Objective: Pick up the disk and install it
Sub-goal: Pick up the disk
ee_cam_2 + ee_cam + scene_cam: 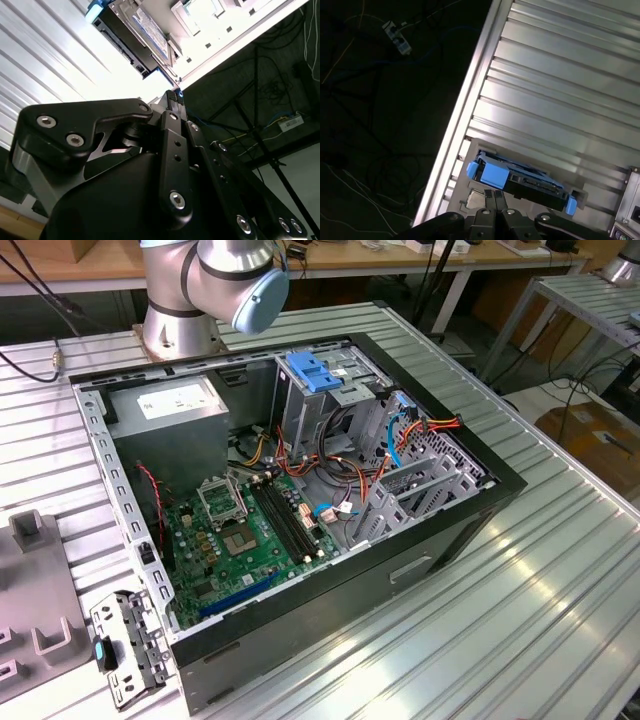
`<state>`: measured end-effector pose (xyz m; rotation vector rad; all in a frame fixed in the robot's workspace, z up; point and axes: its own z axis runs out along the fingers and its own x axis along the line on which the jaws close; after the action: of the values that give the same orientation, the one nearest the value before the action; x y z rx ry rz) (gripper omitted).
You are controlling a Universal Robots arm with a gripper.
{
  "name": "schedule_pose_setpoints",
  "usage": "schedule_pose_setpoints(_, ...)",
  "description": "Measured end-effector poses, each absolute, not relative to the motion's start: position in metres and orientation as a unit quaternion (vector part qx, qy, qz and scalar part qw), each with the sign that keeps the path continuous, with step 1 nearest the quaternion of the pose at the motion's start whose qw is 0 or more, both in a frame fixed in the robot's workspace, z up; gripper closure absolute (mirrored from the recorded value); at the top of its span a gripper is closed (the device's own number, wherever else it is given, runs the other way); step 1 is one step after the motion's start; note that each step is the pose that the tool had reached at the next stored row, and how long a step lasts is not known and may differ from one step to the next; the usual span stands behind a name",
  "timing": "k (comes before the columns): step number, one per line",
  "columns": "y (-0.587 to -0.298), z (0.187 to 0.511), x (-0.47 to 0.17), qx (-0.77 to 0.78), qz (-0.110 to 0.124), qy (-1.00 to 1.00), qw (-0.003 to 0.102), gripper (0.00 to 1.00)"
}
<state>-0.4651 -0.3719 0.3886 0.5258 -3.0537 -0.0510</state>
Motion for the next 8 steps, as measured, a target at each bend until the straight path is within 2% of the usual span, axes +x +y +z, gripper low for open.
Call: schedule_pose_setpoints(8, -0.3719, 0.3886, -0.4651, 0.193, -0.016, -0.981, 0.022, 0.89)
